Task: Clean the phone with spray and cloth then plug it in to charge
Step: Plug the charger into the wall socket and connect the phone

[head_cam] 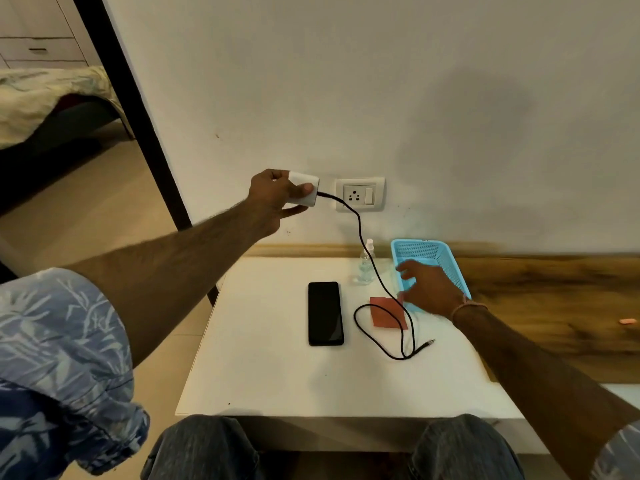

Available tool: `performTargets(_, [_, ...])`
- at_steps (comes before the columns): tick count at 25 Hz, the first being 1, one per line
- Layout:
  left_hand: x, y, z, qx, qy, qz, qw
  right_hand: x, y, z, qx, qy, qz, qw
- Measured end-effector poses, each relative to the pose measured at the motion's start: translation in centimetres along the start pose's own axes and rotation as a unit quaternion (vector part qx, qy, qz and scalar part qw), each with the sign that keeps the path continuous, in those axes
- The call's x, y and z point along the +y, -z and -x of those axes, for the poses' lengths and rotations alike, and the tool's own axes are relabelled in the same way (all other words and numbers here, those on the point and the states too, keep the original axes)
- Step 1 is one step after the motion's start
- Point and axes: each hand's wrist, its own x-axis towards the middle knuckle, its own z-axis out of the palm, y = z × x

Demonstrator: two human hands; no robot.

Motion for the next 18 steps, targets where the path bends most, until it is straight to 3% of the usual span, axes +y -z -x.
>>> performTargets(3, [-1.5, -0.4, 0.1, 0.000, 0.011, -0.001, 1.000, -5.9, 1.8, -1.7, 0.095, 0.018, -0.195, 0.976])
performTargets(5, [-2.1, -0.7, 0.3, -0.010, 0.008, -0.011, 1.000, -9.5, 3.0, -3.2, 0.116, 0.058, -0.247, 0.960])
performTargets(8, [-2.3, -1.0, 0.4, -0.032, -0.004, -0.037, 0.999, -13.2, 4.6, -5.5, 0.040, 0.116, -0.213, 0.969])
performTargets(12, [-1.7, -1.6, 0.7, -0.065, -0.018, -0.064, 0.996, -14.8, 4.9, -7.4, -0.016, 0.110, -0.203, 0.973])
performTargets(14, [-1.8, -1.9, 0.7, -0.074, -0.029, -0.054, 0.995, -14.6, 4.1, -7.5, -0.019, 0.052, -0.336, 0.940])
performTargets(18, [-3.5, -2.3, 1.0, -0.058, 0.001, -0.010, 0.998, -13.7, 1.3, -6.3, -0.013, -0.086, -0.544, 0.835])
